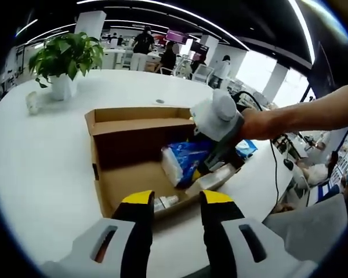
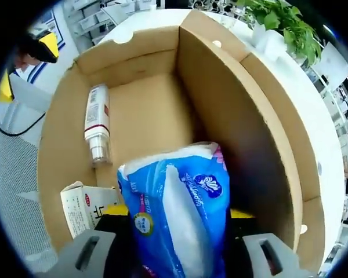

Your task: Operate the shoe box by opening the lid, removing the specified soft item, and placing it in the target area until the item is outside and the box remains undamaged.

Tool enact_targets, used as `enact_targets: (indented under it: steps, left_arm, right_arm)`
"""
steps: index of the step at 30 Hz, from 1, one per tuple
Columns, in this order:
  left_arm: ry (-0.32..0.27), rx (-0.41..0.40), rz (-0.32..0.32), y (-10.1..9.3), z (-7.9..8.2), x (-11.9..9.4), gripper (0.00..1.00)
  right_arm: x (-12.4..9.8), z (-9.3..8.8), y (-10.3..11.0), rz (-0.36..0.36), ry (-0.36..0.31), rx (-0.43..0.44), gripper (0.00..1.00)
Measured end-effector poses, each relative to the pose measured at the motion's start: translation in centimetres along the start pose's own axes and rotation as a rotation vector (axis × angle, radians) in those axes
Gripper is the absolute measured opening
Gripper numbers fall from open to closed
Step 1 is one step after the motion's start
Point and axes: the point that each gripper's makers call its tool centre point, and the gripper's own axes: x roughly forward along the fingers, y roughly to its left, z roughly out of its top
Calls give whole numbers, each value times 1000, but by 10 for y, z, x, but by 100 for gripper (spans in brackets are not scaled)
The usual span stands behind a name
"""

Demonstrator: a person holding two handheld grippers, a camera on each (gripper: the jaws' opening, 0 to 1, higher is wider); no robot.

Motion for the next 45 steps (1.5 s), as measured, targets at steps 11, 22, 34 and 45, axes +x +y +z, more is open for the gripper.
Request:
enact_targets:
  steps: [11,22,34,45]
  left_arm:
    - [-4,-12,5,4,0,-1,30]
    - [5,5,-2,1,-2,1,30]
    - [4,19,-18,-4,-1,2,31]
    - [-3,24,-27,-6,1,2,31]
  right_arm:
    - [-17,11,7,-33,-67,32,33]
    - [-42,21,12,-71,-104,42,33]
    - [-67,34,10,-98,-162,70,33]
    - [-87,38,12,-141,-170,39,33]
